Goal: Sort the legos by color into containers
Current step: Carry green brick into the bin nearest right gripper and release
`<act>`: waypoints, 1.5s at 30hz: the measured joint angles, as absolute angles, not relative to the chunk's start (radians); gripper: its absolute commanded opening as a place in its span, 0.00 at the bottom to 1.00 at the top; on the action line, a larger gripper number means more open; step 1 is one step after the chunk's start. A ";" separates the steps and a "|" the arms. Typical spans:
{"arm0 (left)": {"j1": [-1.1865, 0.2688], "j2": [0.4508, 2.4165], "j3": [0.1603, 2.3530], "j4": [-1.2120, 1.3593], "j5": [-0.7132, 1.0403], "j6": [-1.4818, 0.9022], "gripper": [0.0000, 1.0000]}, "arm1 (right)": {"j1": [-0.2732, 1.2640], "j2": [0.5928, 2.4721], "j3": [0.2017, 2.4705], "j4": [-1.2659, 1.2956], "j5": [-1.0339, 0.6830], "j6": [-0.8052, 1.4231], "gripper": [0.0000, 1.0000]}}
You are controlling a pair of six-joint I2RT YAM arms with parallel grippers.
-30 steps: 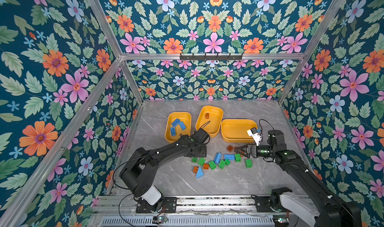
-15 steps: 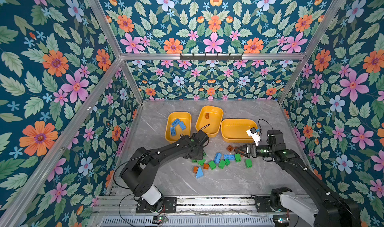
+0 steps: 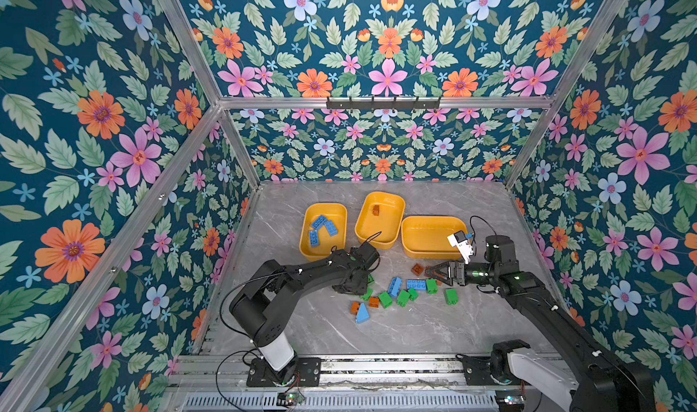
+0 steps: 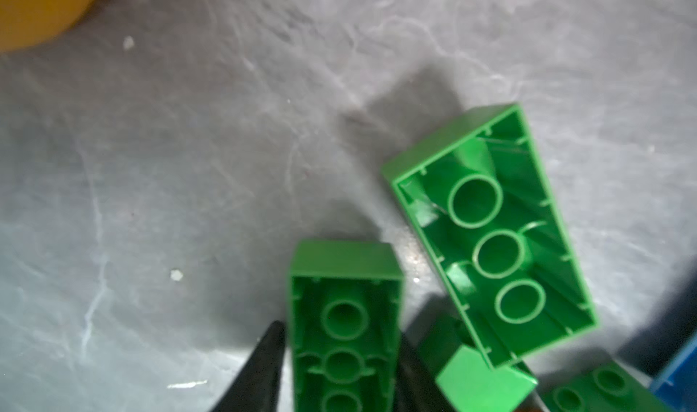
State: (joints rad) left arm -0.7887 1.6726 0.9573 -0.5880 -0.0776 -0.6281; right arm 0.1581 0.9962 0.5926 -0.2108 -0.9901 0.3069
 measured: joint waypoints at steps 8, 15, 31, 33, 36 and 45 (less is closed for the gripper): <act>-0.783 1.627 1.109 -0.663 -0.112 -0.606 0.33 | 0.158 0.967 0.604 -0.227 -0.946 0.311 0.99; -0.781 1.693 1.379 -0.697 -0.079 -0.553 0.33 | 0.158 0.967 0.640 -0.226 -0.876 0.336 0.99; -0.808 2.078 1.756 -0.410 0.163 -0.492 0.33 | 0.127 0.958 0.672 -0.254 -0.762 0.360 0.99; -0.813 2.117 1.782 -0.390 0.168 -0.492 0.37 | 0.127 0.953 0.673 -0.263 -0.756 0.359 0.99; -0.817 2.161 1.816 -0.384 0.157 -0.492 0.54 | 0.125 0.945 0.674 -0.281 -0.749 0.359 0.99; -0.815 2.132 1.851 -0.482 0.027 -0.500 0.70 | 0.125 0.929 0.674 -0.308 -0.743 0.355 0.99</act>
State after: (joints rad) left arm -0.8150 2.1319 1.8507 -0.4816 0.0265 -0.5003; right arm 0.1249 0.9295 0.6739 -0.3077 -0.7429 0.3550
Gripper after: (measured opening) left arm 0.697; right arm 0.992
